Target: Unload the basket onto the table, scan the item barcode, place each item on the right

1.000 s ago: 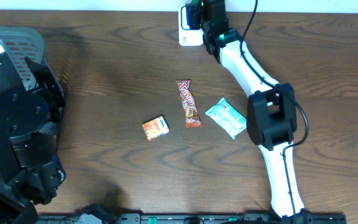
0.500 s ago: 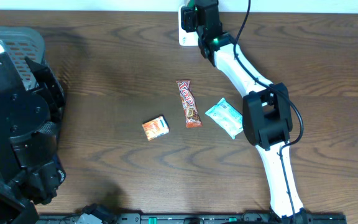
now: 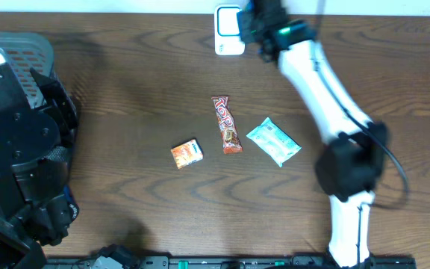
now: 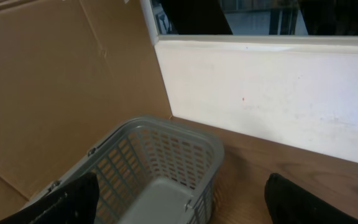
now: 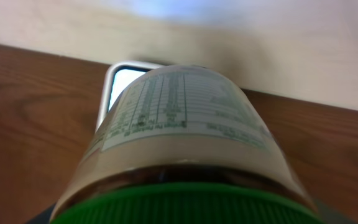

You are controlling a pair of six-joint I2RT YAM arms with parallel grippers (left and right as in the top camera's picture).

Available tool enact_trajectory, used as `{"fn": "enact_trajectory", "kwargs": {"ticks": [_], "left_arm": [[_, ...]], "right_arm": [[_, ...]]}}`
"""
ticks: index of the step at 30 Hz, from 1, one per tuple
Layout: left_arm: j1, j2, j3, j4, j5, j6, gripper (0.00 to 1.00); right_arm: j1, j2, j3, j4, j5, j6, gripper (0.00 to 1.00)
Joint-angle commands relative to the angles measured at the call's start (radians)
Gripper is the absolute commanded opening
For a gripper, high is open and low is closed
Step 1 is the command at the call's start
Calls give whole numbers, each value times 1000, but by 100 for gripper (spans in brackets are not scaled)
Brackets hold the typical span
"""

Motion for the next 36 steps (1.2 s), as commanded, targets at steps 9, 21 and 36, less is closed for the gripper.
{"fn": "enact_trajectory", "kwargs": {"ticks": [9, 21, 36], "left_arm": [[4, -3, 0, -1, -6, -5, 85], [4, -4, 0, -1, -6, -5, 85], [4, -3, 0, -1, -6, -5, 85]], "right_arm": [[-305, -110, 18, -503, 53, -10, 57], [-695, -109, -64, -608, 34, 51, 55], [-1064, -109, -513, -219, 33, 96, 64]]}}
